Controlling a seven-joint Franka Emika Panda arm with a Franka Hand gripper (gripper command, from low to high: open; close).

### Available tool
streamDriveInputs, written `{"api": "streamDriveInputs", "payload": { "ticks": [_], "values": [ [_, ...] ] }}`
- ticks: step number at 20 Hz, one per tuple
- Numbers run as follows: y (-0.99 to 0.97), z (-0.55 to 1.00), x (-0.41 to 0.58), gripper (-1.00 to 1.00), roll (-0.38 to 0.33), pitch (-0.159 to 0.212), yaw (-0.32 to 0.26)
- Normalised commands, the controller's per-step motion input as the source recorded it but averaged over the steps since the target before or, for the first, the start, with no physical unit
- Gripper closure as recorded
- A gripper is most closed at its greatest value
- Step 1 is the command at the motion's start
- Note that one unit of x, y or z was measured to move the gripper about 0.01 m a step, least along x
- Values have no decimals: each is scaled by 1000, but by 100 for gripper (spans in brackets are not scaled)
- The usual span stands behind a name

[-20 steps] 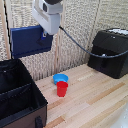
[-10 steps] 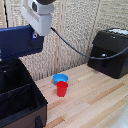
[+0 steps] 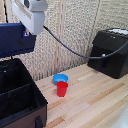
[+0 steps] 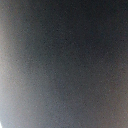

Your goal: Discover the targeted book and set your gripper to the appropriate amplitude. Smoothly guide your gripper in the direction of the book and snatch it firmly. Search for the back section of the caddy. Move the held book towards the back section and lightly deposit it inside.

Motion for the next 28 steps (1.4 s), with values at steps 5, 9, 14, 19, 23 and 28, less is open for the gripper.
{"api": "streamDriveInputs", "payload": {
  "ticks": [5, 9, 14, 19, 23, 28],
  "values": [
    [551, 267, 601, 100, 58, 121, -60],
    [408, 51, 650, 100, 13, 130, -68],
    [421, 14, 564, 100, 3, 159, -64],
    [497, 9, 463, 100, -26, 166, -41],
    [449, 140, 311, -100, -3, 130, -29],
    [95, 281, 121, -100, -101, 93, 1]
  ]
}}
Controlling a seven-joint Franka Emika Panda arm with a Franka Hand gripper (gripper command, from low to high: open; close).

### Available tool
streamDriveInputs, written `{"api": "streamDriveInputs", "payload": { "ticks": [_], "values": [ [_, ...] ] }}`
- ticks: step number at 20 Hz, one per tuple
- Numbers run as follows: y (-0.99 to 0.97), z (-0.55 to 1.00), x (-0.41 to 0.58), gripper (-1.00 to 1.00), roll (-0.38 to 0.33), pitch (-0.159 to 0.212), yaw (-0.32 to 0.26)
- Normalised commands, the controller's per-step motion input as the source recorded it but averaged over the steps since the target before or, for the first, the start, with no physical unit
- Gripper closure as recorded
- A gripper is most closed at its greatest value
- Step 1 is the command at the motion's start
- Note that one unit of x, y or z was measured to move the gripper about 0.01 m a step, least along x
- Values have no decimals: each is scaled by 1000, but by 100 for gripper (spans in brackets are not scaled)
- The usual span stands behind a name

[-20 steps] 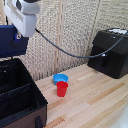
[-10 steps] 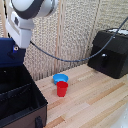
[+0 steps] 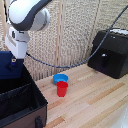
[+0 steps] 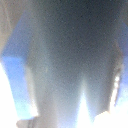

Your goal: Discover the targeted book and set your gripper to the appropriate amplitude. Smoothly guide your gripper in the direction of the book and snatch it firmly. Search for the back section of the caddy. Move the held book towards the back section and lightly deposit it inside.

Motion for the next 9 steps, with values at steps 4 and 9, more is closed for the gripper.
{"api": "streamDriveInputs", "payload": {
  "ticks": [4, 9],
  "values": [
    [-15, 333, 114, -100, -243, 77, 14],
    [-215, 247, 59, -100, -89, 92, -6]
  ]
}}
